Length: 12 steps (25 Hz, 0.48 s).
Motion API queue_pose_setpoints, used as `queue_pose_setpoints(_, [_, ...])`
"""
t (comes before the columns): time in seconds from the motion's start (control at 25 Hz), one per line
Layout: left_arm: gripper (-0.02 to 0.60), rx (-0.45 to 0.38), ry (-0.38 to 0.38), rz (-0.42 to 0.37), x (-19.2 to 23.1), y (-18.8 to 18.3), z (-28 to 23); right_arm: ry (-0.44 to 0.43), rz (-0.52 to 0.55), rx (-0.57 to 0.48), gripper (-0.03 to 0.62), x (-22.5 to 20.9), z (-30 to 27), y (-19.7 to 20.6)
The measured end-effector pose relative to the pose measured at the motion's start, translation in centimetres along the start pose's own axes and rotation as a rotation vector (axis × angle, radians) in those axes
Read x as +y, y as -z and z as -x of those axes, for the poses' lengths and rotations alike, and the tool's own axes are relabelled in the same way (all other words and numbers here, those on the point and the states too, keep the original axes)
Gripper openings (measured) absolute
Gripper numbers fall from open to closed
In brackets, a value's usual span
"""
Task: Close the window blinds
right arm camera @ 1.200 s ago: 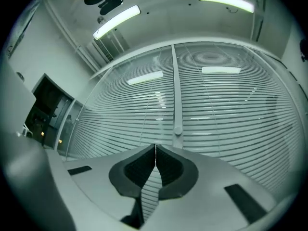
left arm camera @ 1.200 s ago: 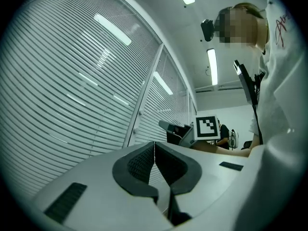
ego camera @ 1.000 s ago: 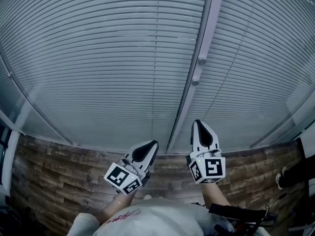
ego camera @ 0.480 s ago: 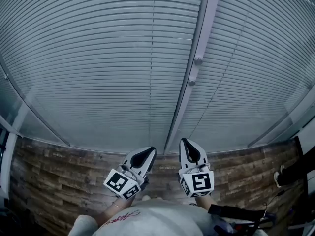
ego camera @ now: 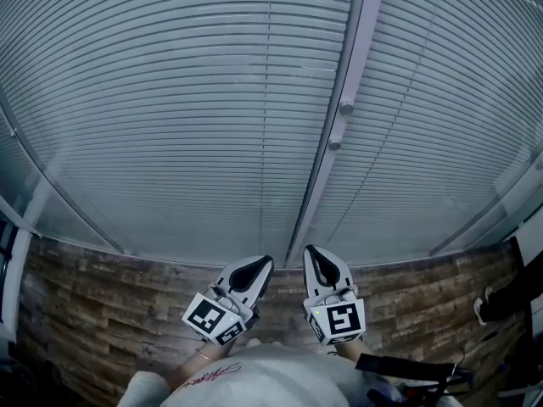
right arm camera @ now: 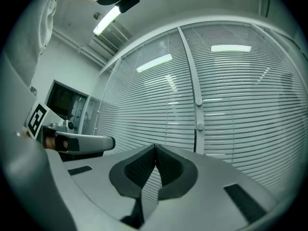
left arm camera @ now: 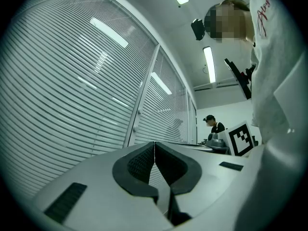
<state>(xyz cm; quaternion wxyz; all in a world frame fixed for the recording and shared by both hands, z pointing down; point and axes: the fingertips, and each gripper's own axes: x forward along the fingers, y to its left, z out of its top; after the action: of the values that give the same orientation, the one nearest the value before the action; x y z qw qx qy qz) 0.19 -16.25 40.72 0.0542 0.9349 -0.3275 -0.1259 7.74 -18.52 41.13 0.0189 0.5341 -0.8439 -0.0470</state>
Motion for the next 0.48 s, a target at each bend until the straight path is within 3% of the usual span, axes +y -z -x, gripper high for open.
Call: queue_pose_setpoints(0.48, [0.018,0.016,0.010,-0.011,-0.29,0.15,0.03,-0.021,0.014,0.009,0.018,0.75,0.01,-0.34])
